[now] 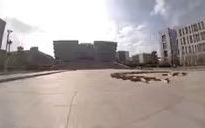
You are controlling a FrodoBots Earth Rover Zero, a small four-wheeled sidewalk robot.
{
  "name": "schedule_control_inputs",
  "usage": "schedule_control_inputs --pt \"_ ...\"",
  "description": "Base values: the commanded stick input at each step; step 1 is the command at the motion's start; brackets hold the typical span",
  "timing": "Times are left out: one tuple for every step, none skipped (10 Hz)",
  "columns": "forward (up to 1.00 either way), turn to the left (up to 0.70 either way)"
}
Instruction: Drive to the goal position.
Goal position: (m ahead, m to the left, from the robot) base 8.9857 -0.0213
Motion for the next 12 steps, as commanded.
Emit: schedule_control_inputs --pt "1.00 0.27" --pt "1.00 0.00" --pt "1.00 0.00" --pt "1.00 0.00" --pt "1.00 0.00" --pt "1.00 0.00" --pt "1.00 0.00" --pt "1.00 0.00" --pt "1.00 0.00" --pt "0.99 0.00" --pt "1.00 0.00" --pt "1.00 0.00"
